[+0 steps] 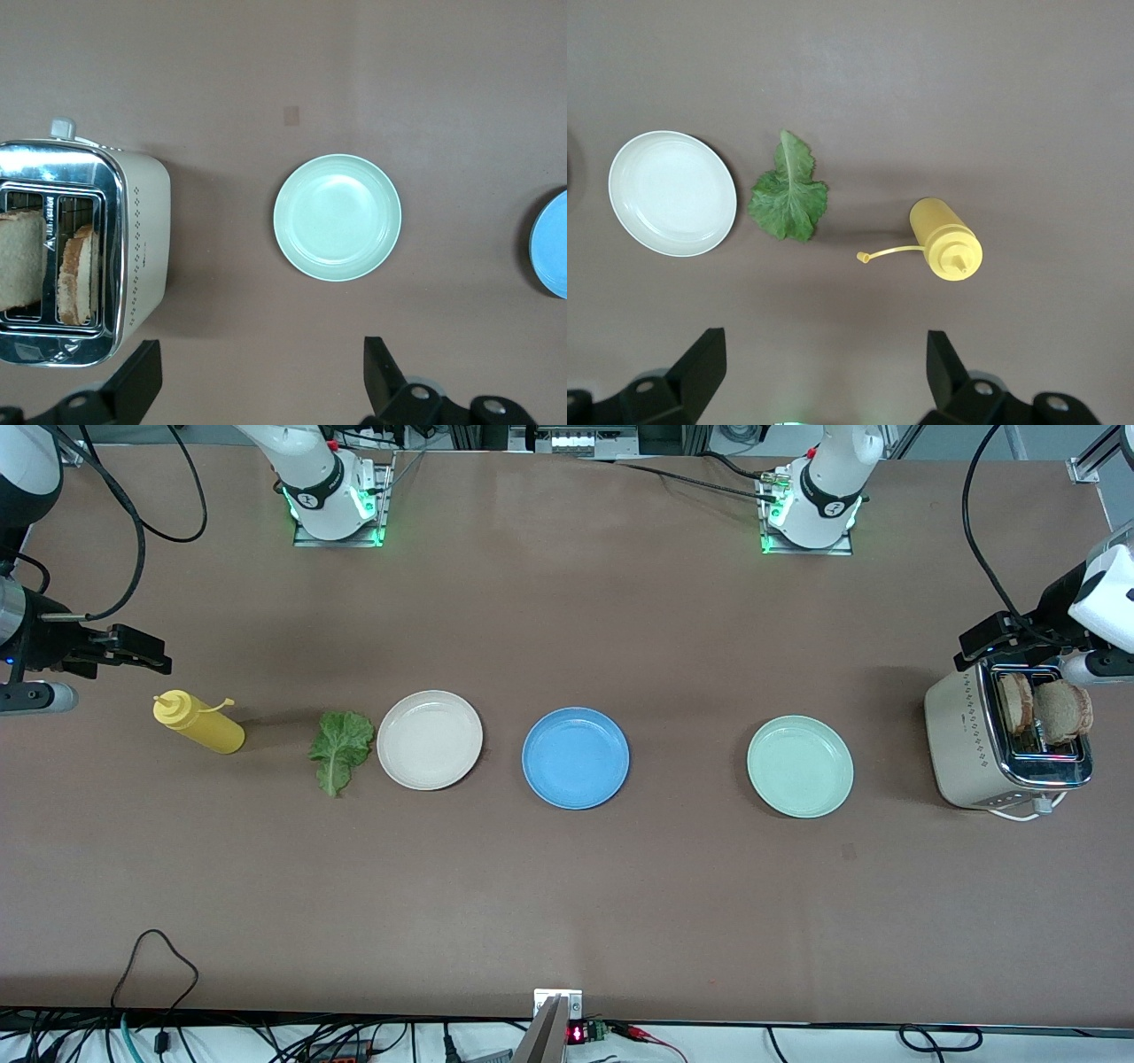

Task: Make sandwich in blue plate with both arms
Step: 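Reach the left gripper into the toaster and grasp a toast slice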

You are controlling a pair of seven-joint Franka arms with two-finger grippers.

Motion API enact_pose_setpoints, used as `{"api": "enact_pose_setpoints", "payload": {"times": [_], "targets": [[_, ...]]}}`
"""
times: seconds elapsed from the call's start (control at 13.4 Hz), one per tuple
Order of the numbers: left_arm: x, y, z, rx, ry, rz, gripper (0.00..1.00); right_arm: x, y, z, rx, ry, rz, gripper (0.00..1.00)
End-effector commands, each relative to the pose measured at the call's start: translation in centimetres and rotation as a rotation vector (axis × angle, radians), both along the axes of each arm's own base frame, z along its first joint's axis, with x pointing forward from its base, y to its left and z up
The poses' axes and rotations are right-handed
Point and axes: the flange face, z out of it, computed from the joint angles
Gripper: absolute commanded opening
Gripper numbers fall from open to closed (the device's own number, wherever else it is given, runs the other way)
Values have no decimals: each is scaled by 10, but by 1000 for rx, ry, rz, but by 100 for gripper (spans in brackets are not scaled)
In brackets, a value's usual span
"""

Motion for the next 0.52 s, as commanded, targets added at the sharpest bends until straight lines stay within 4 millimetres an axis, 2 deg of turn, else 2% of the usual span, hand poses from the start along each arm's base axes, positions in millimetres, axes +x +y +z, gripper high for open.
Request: {"api": "enact_pose_setpoints", "payload": {"times": [0.0, 0.15, 0.22, 0.45], "targets": [[-10, -4, 4, -8, 4, -1, 100, -7, -1, 4, 9, 2, -3, 100], [-7, -1, 2, -8, 4, 0, 100, -7, -1, 4, 9, 0, -2, 100], [-4, 11, -4, -9, 12, 20, 100, -7, -1, 4, 9, 0, -2, 100], [17, 61, -48, -9, 82, 66, 100, -7, 0, 3, 9, 2, 0, 100]]}}
